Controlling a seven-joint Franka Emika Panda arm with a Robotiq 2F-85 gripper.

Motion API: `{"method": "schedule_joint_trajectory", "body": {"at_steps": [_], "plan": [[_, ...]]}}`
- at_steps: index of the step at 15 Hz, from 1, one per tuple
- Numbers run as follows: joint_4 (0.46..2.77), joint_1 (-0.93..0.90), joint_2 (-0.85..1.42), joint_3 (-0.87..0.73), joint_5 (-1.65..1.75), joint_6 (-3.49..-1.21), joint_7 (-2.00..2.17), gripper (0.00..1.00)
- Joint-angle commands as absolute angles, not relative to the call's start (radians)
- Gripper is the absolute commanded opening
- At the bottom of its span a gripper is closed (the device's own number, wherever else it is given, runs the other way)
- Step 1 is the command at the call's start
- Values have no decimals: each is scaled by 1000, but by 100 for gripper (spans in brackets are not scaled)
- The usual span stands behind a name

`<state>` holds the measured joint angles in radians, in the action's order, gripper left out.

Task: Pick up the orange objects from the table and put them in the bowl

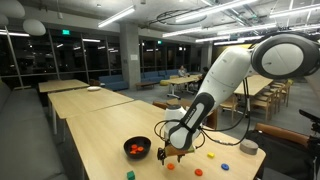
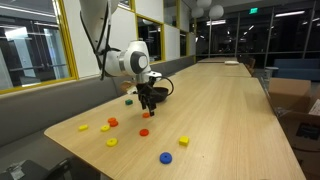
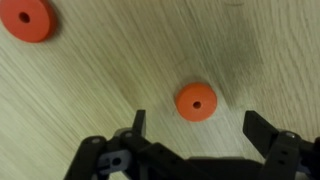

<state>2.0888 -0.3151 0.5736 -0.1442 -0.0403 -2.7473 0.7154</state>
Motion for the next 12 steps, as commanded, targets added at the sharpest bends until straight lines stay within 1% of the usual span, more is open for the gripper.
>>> {"method": "schedule_joint_trajectory", "body": {"at_steps": [1, 6, 9, 12], "plan": [[2103, -254, 558, -65, -87, -2767, 655, 100], [2106, -184, 562, 21, -177, -2757, 566, 100], [2112, -177, 556, 17, -197, -2754, 545, 100], [2111, -198, 553, -21, -177, -2745, 564, 100]]}}
